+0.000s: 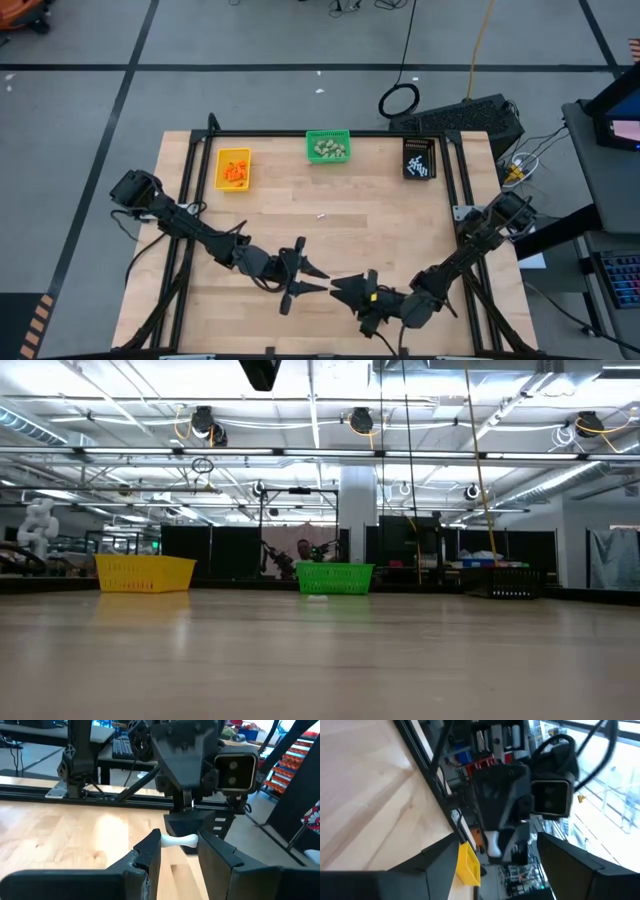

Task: Sort Halloween decoration
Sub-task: Put the white bone toy into the black bin

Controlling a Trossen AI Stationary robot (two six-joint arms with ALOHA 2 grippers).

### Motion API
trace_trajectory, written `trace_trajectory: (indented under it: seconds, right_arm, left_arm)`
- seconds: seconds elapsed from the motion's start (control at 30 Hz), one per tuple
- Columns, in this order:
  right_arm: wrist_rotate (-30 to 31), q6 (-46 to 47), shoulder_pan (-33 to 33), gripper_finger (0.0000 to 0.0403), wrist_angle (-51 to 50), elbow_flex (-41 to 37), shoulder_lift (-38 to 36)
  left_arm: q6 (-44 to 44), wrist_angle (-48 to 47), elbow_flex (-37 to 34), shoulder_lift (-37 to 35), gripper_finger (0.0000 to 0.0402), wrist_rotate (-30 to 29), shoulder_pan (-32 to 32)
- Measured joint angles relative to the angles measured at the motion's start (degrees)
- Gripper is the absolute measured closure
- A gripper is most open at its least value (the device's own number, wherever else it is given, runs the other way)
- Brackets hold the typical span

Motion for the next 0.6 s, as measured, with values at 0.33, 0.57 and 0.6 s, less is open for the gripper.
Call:
trace_trajectory:
  seconds: [0.33,0.57,0.6]
  right_arm:
    - [-4.94,0.33,-2.66,0.0182,-0.69,0.49,0.0]
    - [-8.38,0.39,-3.64,0.0223,-0.59,0.49,0.0]
    - [-9.25,0.31,-3.89,0.0229,-0.59,0.49,0.0]
  left_arm:
    - [0.02,0.99,0.0,-0.01,0.0288,-0.07,0.0]
    - [0.02,1.1,0.0,0.0,0.0288,-0.17,0.02]
    - [0.02,1.27,0.0,0.0,0.0288,-0.2,0.02]
